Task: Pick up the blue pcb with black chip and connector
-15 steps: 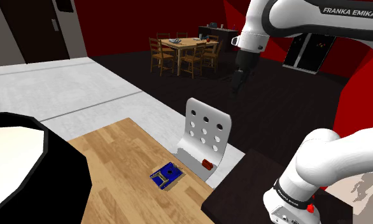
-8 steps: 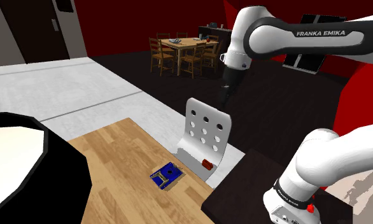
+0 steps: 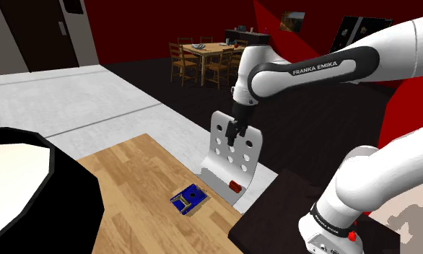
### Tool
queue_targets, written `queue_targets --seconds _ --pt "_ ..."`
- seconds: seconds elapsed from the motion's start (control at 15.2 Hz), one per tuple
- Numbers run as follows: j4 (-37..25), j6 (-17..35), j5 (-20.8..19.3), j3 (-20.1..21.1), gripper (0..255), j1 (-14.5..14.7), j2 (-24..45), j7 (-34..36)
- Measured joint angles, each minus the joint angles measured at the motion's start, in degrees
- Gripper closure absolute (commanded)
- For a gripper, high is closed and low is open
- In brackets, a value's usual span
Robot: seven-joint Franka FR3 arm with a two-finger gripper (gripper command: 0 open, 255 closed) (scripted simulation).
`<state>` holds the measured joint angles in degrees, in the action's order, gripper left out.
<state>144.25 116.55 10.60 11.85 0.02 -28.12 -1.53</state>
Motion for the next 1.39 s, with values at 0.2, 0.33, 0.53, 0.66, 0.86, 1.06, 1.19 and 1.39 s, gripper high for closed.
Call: queue_targets --seconds 0.2,0.33,0.53,0.66,0.86,1.06,1.19,1.39 --pt "0.8 5.1 0.5 1.6 0 0.1 4.3 2.0" --pt "1.3 9.5 0.5 2.6 0 0.0 8.4 3.1" --pt "0.6 15.1 0.0 4.1 0 -0.3 14.7 5.4" --pt "-0.4 19.1 -0.9 5.0 0 -0.4 19.9 7.3" --pt "-2.3 23.7 -2.8 5.8 0 -0.5 26.6 10.0" --pt "-4.0 28.9 -5.4 5.9 0 -0.1 33.9 13.4" --pt "-5.9 31.7 -7.4 5.5 0 0.5 38.8 15.6" --pt "-9.8 35.5 -10.5 4.1 0 2.5 46.7 19.4"
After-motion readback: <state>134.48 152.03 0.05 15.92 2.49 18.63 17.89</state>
